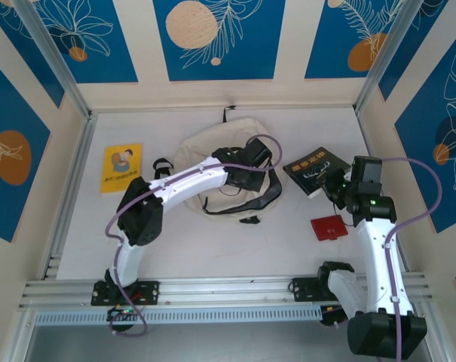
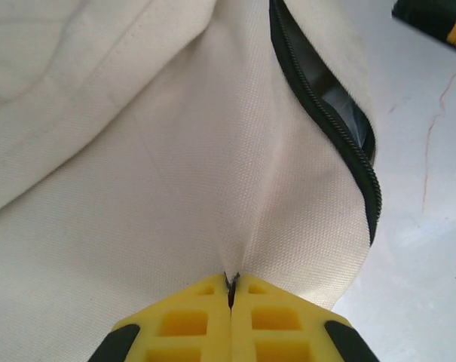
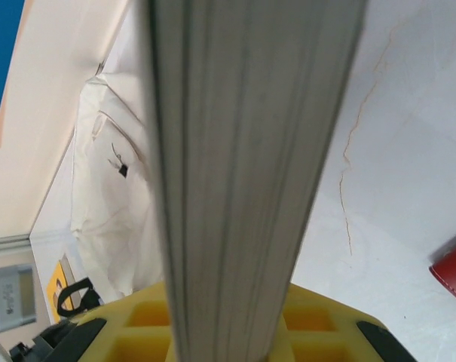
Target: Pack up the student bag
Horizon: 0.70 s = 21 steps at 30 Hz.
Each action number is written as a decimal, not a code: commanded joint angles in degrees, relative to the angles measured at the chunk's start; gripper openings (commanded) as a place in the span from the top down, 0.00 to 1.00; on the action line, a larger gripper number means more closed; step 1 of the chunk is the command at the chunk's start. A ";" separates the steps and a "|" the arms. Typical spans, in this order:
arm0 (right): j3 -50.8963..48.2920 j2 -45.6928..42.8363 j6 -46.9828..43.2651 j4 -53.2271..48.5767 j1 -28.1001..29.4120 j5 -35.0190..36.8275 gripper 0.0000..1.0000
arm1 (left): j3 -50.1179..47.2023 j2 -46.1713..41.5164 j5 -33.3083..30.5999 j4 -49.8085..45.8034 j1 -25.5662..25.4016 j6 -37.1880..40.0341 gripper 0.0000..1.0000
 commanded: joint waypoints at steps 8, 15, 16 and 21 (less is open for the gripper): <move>10.28 -0.97 -6.71 -9.05 0.14 -9.82 0.89 | -2.14 -8.28 2.63 11.28 5.51 -0.55 1.00; 9.58 -2.12 -8.65 -12.98 3.22 -16.61 0.88 | 1.44 -7.57 3.63 14.74 6.35 1.22 1.00; 8.94 -2.09 -8.55 -12.56 3.96 -18.11 0.89 | 2.13 -7.29 3.81 14.60 6.35 1.52 1.00; 4.18 -1.42 -4.33 -5.00 11.19 -21.30 0.88 | 4.89 -6.52 5.11 13.04 6.70 2.19 1.00</move>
